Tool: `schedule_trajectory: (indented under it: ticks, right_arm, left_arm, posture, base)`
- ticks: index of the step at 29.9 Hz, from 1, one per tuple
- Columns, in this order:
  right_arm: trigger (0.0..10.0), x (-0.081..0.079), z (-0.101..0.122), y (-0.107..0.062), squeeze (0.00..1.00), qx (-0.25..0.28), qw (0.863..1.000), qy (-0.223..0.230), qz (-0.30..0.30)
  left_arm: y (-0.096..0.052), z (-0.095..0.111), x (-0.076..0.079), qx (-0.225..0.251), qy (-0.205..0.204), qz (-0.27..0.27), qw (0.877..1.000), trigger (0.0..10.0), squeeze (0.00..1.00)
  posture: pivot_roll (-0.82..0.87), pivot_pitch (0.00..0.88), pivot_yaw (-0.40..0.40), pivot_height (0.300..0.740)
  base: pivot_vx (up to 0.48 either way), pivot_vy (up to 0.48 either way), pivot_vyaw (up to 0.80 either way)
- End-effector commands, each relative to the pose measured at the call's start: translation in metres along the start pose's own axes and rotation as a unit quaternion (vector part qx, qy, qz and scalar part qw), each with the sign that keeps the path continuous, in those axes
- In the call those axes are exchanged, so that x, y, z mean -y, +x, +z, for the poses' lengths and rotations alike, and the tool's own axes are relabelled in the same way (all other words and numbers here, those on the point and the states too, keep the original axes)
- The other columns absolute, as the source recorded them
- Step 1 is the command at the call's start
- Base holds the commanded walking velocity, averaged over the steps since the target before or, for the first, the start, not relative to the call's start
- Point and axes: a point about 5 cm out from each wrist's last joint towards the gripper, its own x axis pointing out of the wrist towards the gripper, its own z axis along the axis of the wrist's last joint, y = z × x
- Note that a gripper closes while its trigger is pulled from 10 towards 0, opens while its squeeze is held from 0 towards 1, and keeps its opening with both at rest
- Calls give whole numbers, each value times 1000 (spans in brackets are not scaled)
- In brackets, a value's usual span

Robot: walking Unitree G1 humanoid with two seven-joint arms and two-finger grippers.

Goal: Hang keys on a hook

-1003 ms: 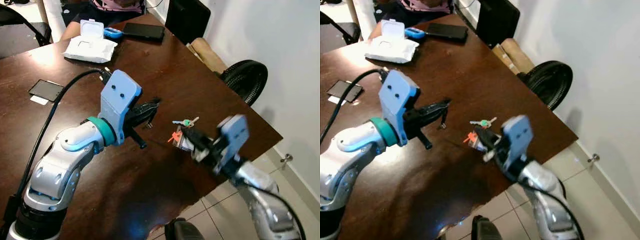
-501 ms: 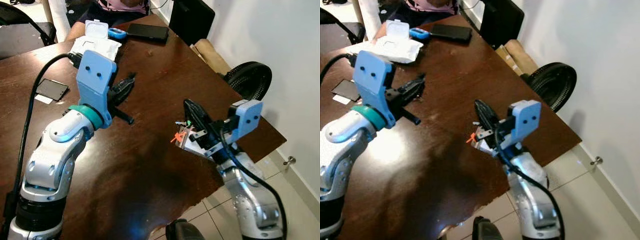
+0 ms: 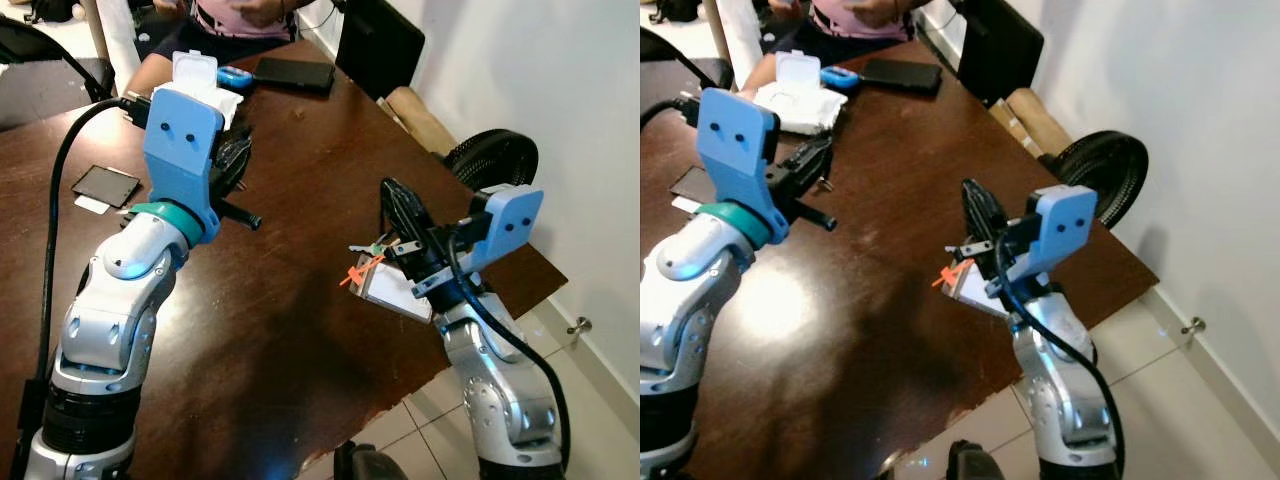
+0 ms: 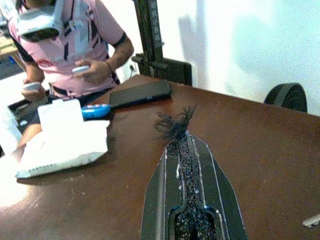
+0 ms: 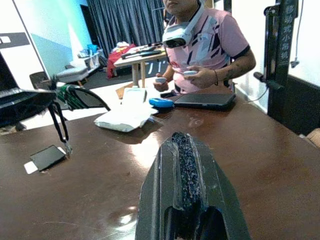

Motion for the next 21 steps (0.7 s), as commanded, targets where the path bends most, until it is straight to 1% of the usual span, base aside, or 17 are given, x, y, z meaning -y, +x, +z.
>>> schedule_trajectory:
  ticks: [1, 4, 6, 7, 10, 11, 12, 13, 15, 16, 19, 20, 21]
  right_arm:
    - [10000, -2, -7, -4, 0, -11, 1000, -4, -4]
    - [10000, -3, -10, -4, 0, -15, 1000, -10, -5]
    - [10000, -3, -13, -4, 0, -19, 1000, -17, -3]
    - [10000, -4, -14, -3, 0, -18, 999, -29, 2]
    - [10000, -4, -14, -2, 0, -18, 999, -38, 5]
    - [10000, -6, -18, -3, 0, -25, 997, -66, 19]
    - [10000, -6, -18, -3, 0, -25, 997, -66, 19]
    - [10000, -8, -20, -4, 0, -32, 996, -84, 30]
    - [10000, -8, -20, -4, 0, -32, 996, -84, 30]
    - [10000, -9, -22, -6, 0, -40, 994, -90, 41]
    - [10000, -9, -22, -6, 0, -40, 994, -90, 41]
    - [10000, -8, -22, -8, 0, -46, 993, -95, 50]
    - [10000, -8, -22, -8, 0, -46, 993, -95, 50]
  left_arm:
    - [-4, -6, -5, -9, 3, 12, 1000, 10000, 0]
    - [-4, -9, -6, -12, 1, 10, 1000, 10000, 0]
    - [-3, -10, -4, -12, 10, 3, 1000, 10000, 0]
    - [-2, -10, -3, -12, 13, 0, 1000, 10000, 0]
    - [-1, -10, -3, -12, 15, -1, 1000, 10000, 0]
    - [-1, -12, -3, -16, 20, -8, 1000, 10000, 0]
    - [-1, -12, -3, -16, 20, -8, 1000, 10000, 0]
    - [-1, -15, -4, -18, 8, -11, 1000, 10000, 0]
    - [-1, -15, -4, -18, 8, -11, 1000, 10000, 0]
    - [0, -16, -3, -17, -18, -7, 1000, 10000, 0]
    - [0, -16, -3, -17, -18, -7, 1000, 10000, 0]
    - [1, -16, -3, -13, -40, -3, 999, 10000, 0]
    - [1, -16, -3, -13, -40, -3, 999, 10000, 0]
  posture:
    - [-11, 60, 103, 740]
    - [-12, 53, 105, 740]
    - [-6, 45, 107, 740]
    - [-12, 32, 121, 740]
    - [-12, 32, 121, 740]
    - [-18, 32, 126, 740]
    - [-18, 32, 126, 740]
    - [-39, 30, 118, 740]
    - [-39, 30, 118, 740]
    - [-56, 36, 79, 740]
    - [-56, 36, 79, 740]
    - [-58, 37, 72, 740]
    - [-58, 37, 72, 740]
  base:
    - [0, 0, 0]
    - [0, 0, 0]
    - [0, 0, 0]
    - [0, 0, 0]
    - [0, 0, 0]
    - [0, 0, 0]
    - [0, 0, 0]
    - [0, 0, 0]
    - [0, 0, 0]
    - [0, 0, 0]
    - [0, 0, 0]
    - [0, 0, 0]
    - [0, 0, 0]
